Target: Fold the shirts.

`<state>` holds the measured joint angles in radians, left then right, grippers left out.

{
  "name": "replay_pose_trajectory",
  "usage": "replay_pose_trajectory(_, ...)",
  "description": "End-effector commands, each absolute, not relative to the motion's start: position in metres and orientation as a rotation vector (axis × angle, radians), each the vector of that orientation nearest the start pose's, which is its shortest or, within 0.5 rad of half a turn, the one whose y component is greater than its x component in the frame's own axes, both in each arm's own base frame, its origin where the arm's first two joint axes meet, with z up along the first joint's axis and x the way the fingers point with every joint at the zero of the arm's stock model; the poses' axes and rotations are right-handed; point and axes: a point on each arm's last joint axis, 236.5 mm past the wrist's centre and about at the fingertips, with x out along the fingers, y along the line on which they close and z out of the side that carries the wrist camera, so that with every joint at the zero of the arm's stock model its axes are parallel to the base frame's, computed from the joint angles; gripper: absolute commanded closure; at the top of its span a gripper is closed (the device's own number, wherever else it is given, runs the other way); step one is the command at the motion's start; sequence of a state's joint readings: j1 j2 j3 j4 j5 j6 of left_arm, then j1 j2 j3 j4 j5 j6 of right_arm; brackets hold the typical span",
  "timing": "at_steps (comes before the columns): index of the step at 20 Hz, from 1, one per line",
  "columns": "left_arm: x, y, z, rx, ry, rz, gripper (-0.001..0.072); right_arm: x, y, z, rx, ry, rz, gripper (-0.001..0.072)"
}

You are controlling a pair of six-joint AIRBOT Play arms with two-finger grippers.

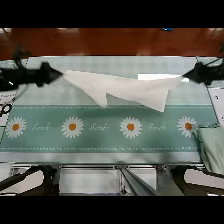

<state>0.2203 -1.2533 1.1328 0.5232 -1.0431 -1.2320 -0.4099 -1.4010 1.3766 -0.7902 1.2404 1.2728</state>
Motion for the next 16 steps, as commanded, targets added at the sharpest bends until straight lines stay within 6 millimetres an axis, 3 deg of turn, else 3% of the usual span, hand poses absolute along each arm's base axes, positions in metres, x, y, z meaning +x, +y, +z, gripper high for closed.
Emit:
replay_pose_trajectory(1,0.438,-0.059,0.275,-0.651,0.554,-0.515,0.0685,0.450,-0.013,0.271,0.478,0.607,0.311,0.0691)
replay_pose_trajectory(4,0.404,-0.057,0.382,-0.512,0.373,-0.553,0.0685,0.400,0.007,0.394,0.313,0.339,0.328,0.0691)
replay_pose_trajectory(5,0.390,-0.058,0.407,-0.467,0.325,-0.559,0.0685,0.375,0.015,0.427,0.261,0.258,0.322,0.0691)
replay_pose_trajectory(7,0.358,-0.064,0.448,-0.390,0.242,-0.559,0.0685,0.326,0.032,0.474,0.185,0.123,0.311,0.0691)
replay_pose_trajectory(12,0.270,-0.057,0.520,-0.219,-0.002,-0.399,0.0685,0.219,0.063,0.539,0.054,-0.123,0.259,0.0691)
replay_pose_trajectory(14,0.242,-0.064,0.534,-0.163,-0.063,-0.345,0.0685,0.196,0.068,0.543,0.026,-0.148,0.239,0.0691)
replay_pose_trajectory(16,0.213,-0.088,0.538,-0.109,-0.087,-0.366,0.0685,0.187,0.058,0.519,-0.013,-0.058,0.167,0.0691)
